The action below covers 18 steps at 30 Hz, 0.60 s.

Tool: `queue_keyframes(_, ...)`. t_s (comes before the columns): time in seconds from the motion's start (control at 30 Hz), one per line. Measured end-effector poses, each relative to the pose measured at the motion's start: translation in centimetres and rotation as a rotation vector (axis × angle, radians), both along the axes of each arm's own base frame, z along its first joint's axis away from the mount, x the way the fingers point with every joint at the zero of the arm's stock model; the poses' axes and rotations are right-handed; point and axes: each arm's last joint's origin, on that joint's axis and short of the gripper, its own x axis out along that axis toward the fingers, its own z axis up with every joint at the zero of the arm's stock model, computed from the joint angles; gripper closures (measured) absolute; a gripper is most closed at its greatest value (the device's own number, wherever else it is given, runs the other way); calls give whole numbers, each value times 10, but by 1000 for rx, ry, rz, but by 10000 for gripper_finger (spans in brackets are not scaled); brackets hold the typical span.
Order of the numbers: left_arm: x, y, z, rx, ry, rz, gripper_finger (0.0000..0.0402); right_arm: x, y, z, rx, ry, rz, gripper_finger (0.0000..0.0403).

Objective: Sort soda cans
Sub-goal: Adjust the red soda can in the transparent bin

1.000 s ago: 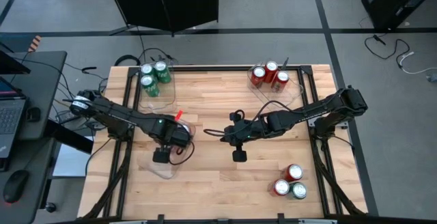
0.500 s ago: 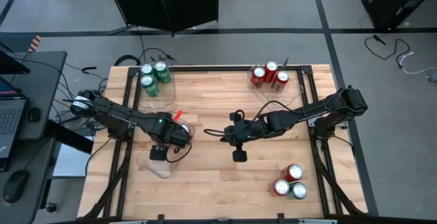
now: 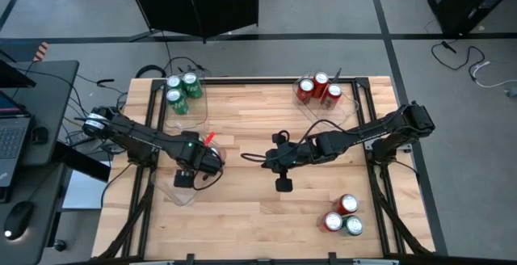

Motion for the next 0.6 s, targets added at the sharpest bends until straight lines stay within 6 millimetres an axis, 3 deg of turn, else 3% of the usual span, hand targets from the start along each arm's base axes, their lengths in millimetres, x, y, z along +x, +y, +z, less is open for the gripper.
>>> queue_keyframes(0.27,-4,1,1,29,30,34,32,0,0,0,2,0,-2,403)
queue_keyframes(0.6,-8,3,2,85,53,91,37,0,0,0,5,2,-5,403)
